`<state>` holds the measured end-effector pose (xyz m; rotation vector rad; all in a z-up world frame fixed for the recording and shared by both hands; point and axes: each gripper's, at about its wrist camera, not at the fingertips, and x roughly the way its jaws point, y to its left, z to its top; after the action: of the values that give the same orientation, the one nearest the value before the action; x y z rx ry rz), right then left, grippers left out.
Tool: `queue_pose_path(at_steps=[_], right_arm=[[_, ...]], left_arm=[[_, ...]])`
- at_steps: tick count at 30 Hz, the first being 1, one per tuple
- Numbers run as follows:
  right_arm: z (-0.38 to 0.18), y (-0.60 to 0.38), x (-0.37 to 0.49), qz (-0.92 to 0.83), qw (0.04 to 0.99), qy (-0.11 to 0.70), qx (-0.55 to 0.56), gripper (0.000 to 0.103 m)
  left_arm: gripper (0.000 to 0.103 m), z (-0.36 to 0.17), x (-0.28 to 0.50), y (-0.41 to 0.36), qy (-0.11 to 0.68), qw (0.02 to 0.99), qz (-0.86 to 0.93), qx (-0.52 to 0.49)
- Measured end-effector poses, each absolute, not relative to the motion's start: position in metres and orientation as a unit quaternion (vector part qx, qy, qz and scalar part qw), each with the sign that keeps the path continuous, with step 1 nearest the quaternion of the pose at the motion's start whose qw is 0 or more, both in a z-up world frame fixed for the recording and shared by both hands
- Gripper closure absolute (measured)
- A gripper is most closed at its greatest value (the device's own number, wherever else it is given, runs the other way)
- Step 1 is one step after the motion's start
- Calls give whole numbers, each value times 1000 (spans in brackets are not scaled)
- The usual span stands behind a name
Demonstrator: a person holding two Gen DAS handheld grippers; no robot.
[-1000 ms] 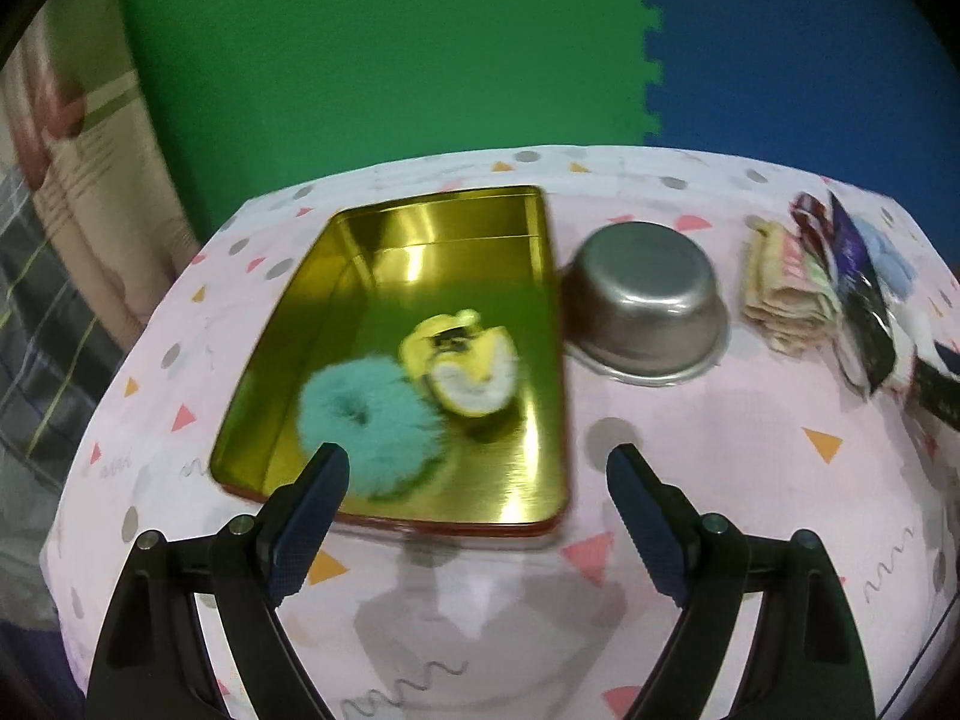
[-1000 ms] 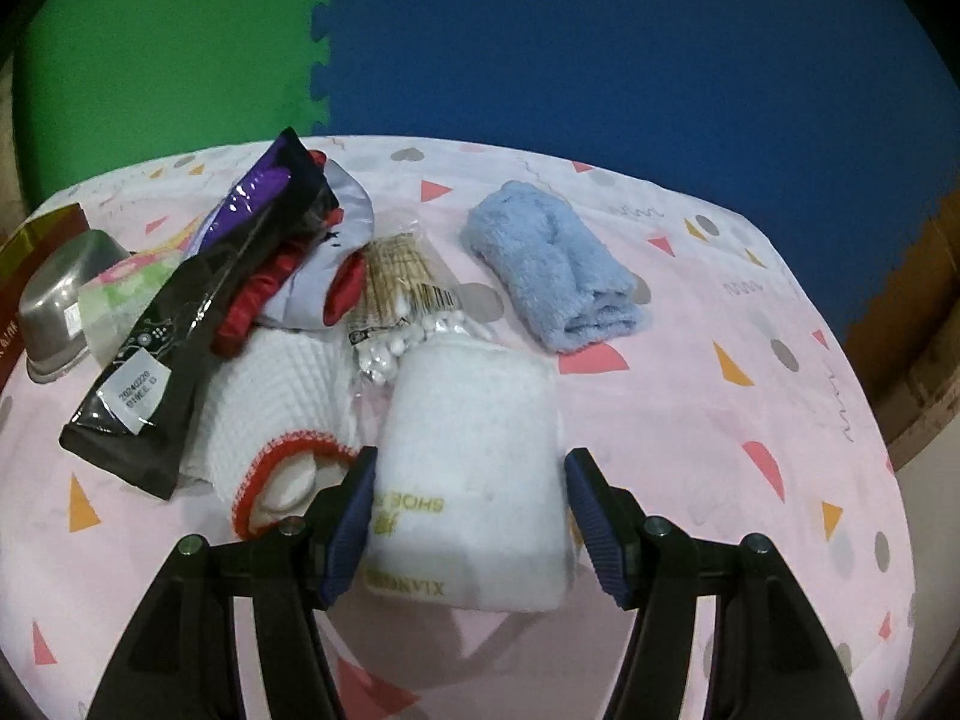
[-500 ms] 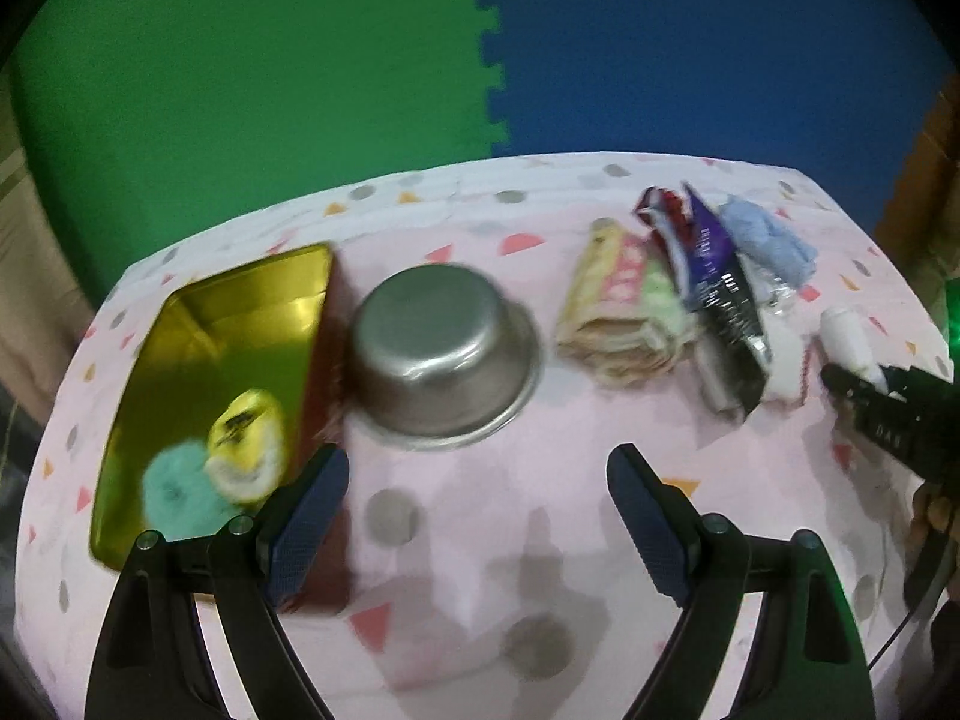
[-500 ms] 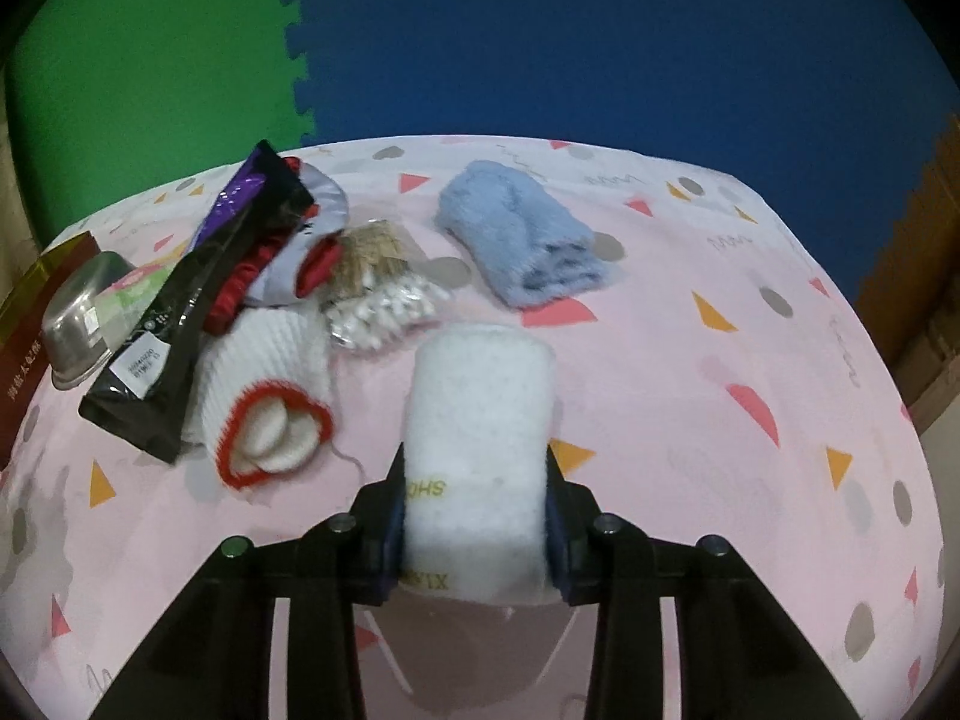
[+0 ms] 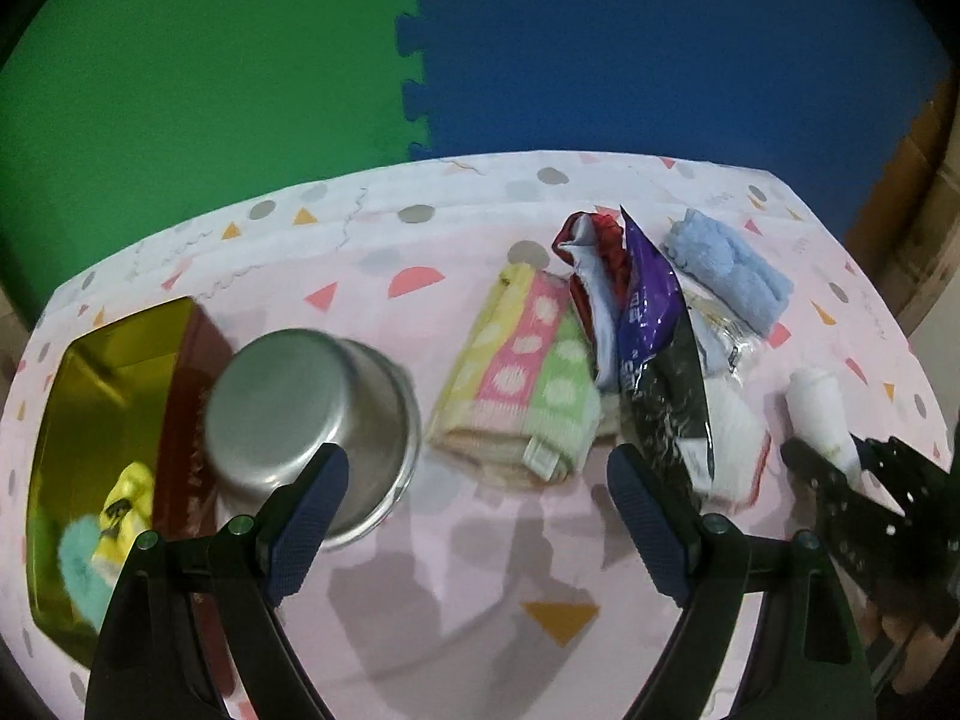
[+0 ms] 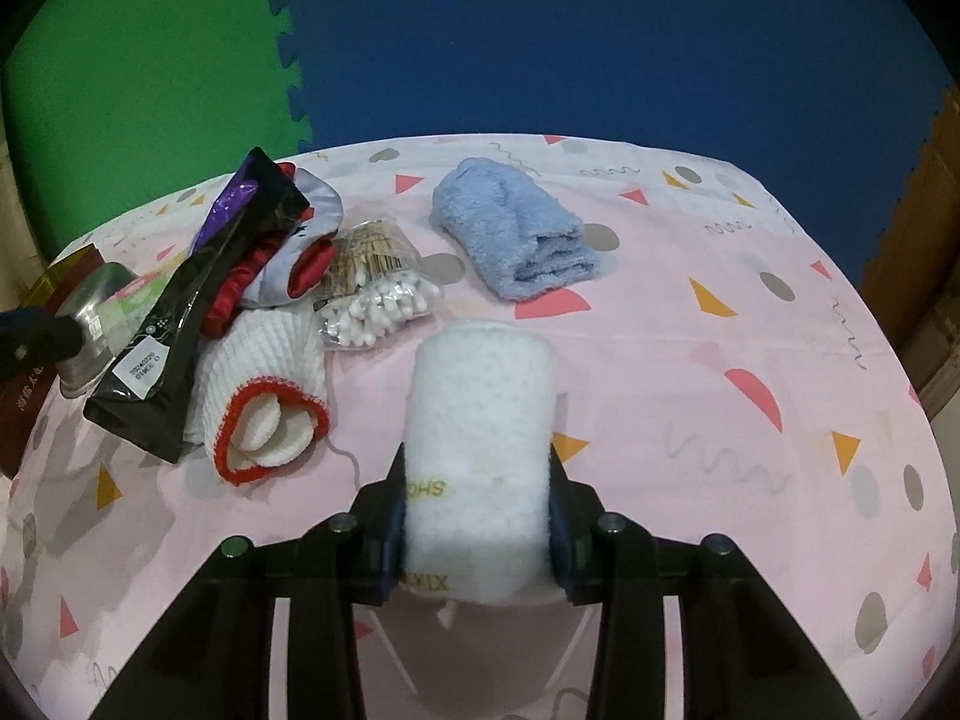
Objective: Organize soft objects
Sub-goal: 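Grasp the pink-green striped towel with the left tool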
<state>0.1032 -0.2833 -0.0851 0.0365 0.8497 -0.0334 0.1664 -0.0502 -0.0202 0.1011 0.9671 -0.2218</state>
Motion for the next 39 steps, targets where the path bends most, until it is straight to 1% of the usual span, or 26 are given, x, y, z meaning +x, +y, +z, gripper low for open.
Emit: queue_pose_path(at_steps=[5,8,9,10,12,15,16,22,39], right_arm=[[-85,-285,103,-13,911,412,24,63],[-86,-285,104,-12,911,412,26,63],[-86,-285,104,-12,911,412,26,63],[-86,-284,104,-12,911,412,26,63],[-86,-284,104,-12,911,412,26,63],[-86,-284,104,-12,911,412,27,63],[-86,-284,104,-12,911,412,26,63],[-86,-283,104,-12,911,412,27,62],[-85,-283,103,-12,911,412,27,62]], left_arm=[[18,-30,186,-57,478,870,-111,52],[24,-38,197,-60,486,865,-111,57],[33,-42,200,-61,495,860,-111,55],[45,-44,202,-61,500,857,-114,52],[58,-49,203,-60,512,848,-129,36],[79,-45,196,-61,503,852,-139,33],[81,-44,193,-61,502,853,-139,34],[85,-33,169,-54,496,856,-140,33],[86,16,130,-19,471,871,-140,1]])
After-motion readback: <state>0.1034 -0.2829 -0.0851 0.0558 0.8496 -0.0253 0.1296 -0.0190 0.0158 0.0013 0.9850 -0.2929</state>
